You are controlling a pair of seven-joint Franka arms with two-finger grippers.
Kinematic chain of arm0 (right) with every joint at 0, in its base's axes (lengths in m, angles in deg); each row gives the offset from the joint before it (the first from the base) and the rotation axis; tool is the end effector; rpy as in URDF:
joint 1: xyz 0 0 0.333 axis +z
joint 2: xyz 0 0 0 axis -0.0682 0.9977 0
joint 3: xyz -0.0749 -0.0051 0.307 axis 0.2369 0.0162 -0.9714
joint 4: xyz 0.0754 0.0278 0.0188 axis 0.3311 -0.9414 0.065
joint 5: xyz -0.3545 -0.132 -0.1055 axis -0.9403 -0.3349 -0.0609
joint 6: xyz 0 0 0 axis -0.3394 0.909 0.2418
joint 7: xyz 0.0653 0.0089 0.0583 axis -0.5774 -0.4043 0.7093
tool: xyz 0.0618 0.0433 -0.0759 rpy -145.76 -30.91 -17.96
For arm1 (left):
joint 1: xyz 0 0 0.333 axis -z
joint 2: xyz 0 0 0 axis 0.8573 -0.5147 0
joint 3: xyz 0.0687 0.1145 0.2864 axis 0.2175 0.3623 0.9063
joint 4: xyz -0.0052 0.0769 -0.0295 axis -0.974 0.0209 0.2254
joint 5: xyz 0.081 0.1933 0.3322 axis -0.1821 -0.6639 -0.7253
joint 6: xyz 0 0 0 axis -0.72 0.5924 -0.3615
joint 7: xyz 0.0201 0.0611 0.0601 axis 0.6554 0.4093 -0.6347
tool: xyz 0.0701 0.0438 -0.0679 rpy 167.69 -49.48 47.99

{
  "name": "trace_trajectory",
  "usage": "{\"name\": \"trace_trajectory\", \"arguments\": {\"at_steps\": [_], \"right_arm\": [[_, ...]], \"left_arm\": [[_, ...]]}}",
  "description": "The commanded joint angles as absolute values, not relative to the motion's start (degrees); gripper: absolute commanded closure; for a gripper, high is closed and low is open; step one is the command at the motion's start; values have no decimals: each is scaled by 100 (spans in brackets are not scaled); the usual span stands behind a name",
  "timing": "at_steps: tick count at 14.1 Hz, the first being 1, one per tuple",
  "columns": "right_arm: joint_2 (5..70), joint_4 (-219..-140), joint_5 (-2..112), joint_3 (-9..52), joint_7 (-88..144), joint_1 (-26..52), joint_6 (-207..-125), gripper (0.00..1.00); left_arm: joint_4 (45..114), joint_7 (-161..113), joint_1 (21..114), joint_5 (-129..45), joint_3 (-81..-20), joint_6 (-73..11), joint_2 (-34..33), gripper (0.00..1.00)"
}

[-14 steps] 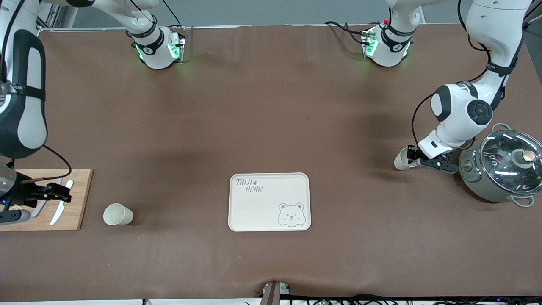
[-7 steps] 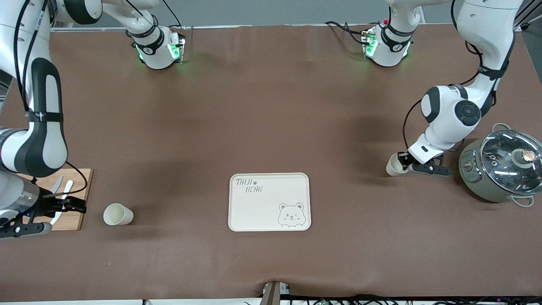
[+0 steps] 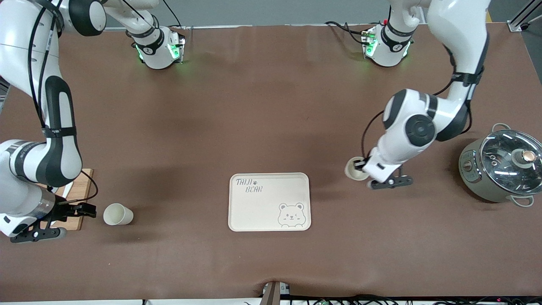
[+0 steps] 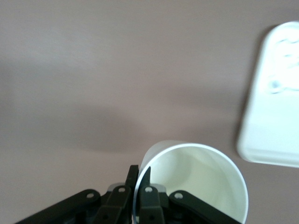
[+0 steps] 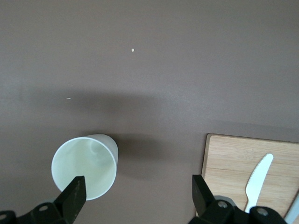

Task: Place white IKEA cup upright on tray with both arms
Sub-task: 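Carry the cup to the tray while the right gripper reaches the other cup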

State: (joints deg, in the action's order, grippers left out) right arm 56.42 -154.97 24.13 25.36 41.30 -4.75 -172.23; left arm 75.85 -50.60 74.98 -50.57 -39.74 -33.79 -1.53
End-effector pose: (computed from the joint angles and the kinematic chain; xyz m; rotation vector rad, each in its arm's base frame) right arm 0.7431 -0.0995 0.3108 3.0996 0.2020 0.1226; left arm 0.6136 -0.2566 0.3315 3.0946 0.2811 -0.1103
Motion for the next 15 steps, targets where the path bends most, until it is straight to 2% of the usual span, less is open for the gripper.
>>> {"name": "trace_trajectory", "arguments": {"at_steps": [1, 5, 10, 15], "right_arm": [[5830, -15348, 2497, 2504, 4232, -541, -17273, 0], [5997, -15348, 2505, 2504, 4232, -541, -17431, 0], [6050, -15383, 2523, 2495, 4232, -532, -17440, 0], [6164, -15383, 2523, 2486, 4232, -488, -17449, 0]], "left_arm": [[5964, -6174, 8071, -5114, -3927, -2735, -1313, 100], [5752, -7020, 8713, -5114, -3857, -2954, -1656, 100], [5716, -7294, 8838, -5114, -3839, -4209, -1903, 100], [5716, -7294, 8960, -5123, -3664, -5028, -2219, 100]]}}
